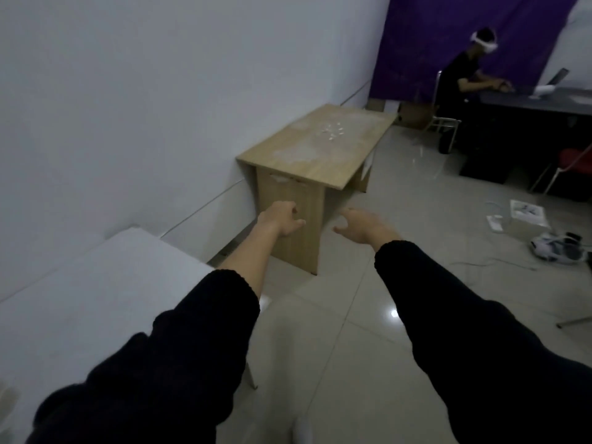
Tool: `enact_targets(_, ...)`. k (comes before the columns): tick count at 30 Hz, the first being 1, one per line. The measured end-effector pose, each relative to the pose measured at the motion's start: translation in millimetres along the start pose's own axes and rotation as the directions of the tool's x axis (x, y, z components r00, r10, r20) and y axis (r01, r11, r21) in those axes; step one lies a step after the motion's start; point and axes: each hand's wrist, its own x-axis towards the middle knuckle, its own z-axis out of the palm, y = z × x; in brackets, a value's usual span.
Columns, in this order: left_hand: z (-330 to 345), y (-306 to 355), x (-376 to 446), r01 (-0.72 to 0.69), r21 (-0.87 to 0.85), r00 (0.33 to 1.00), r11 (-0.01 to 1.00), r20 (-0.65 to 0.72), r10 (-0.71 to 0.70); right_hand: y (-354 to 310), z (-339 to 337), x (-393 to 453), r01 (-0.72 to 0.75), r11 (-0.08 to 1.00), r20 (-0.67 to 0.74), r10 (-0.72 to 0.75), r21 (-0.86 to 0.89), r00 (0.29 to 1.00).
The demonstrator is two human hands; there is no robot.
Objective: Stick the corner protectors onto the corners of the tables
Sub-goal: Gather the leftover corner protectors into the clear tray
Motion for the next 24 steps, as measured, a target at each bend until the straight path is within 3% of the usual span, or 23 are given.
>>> enact_targets(12,-15.7,74.6,286.9,-0.151,-0.006,0.986,0.989,0.063,0.151,124.8,-84.0,203.4,-0.104,0.993,-0.074,0.108,0.060,0.991)
enact_targets(16,5.8,92.6,368.1,-0.138,0.002,0.985,0.990,0.104,0.137,173.4,-81.4,271.3,-0.147,0.987,-0.044,0.150,0.070,0.988)
enact_targets(24,43.7,144.2,550.7,-0.058,-0.044,0.991,0.997,0.116,0.062,281.7,-88.8,444.6,-0.070,0.996,0.004,0.070,0.057,0.998)
